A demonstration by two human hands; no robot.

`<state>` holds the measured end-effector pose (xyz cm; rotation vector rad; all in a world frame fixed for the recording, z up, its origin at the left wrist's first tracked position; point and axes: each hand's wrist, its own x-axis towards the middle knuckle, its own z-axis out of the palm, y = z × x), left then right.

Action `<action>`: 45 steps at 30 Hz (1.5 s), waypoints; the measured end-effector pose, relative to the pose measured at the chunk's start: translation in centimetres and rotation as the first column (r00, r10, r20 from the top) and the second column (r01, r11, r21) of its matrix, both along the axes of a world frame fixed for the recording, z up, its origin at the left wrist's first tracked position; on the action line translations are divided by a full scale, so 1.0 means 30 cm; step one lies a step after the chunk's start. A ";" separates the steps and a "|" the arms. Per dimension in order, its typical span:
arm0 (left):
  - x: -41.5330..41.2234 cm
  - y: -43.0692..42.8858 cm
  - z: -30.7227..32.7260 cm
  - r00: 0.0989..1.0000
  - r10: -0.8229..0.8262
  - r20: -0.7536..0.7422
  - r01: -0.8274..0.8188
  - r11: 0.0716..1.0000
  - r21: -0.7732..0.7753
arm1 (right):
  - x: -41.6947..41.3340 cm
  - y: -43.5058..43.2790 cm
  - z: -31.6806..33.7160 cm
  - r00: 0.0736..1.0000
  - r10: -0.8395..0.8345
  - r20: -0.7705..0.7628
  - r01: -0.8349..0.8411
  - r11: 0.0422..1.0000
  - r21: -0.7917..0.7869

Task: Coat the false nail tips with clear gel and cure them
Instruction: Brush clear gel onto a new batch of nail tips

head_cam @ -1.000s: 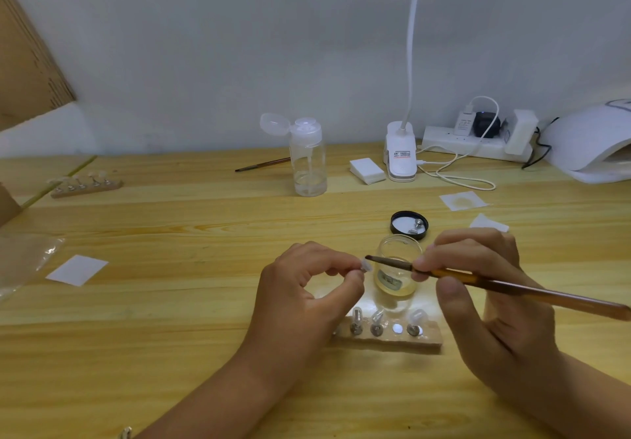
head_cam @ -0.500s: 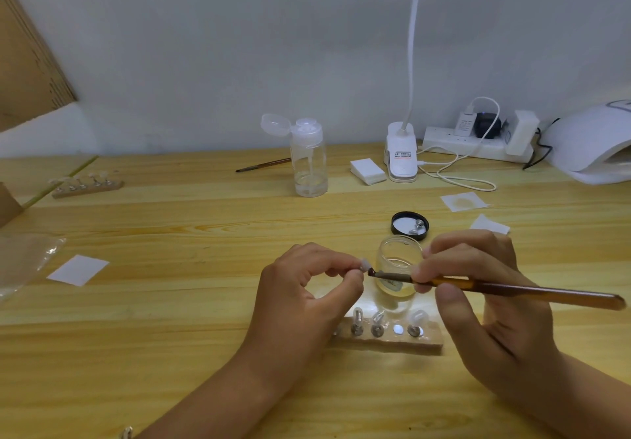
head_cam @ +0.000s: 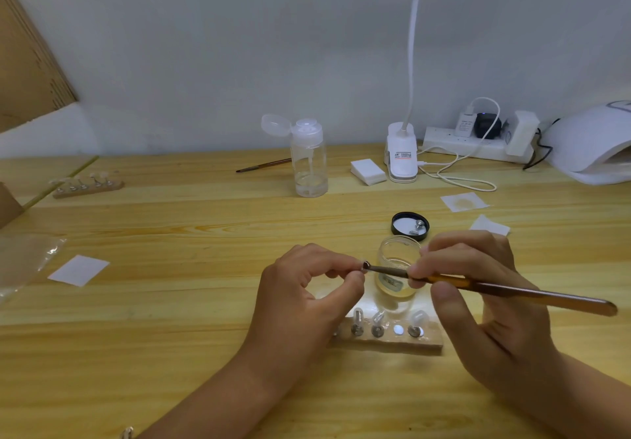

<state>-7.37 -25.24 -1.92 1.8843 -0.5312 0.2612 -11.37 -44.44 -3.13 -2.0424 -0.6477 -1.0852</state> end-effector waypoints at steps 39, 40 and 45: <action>-0.001 0.006 -0.006 1.000 -0.003 -0.029 0.003 1.000 -0.008 | 0.002 -0.004 -0.004 0.999 -0.030 0.015 0.029 0.999 0.040; -0.001 0.005 -0.007 1.000 -0.001 -0.031 0.001 1.000 -0.005 | 0.004 -0.002 -0.004 0.999 -0.038 0.003 0.038 0.999 0.034; 0.000 0.004 -0.006 0.999 0.010 -0.035 -0.010 1.000 -0.003 | 0.002 0.004 -0.005 1.000 0.009 -0.018 -0.008 1.000 0.027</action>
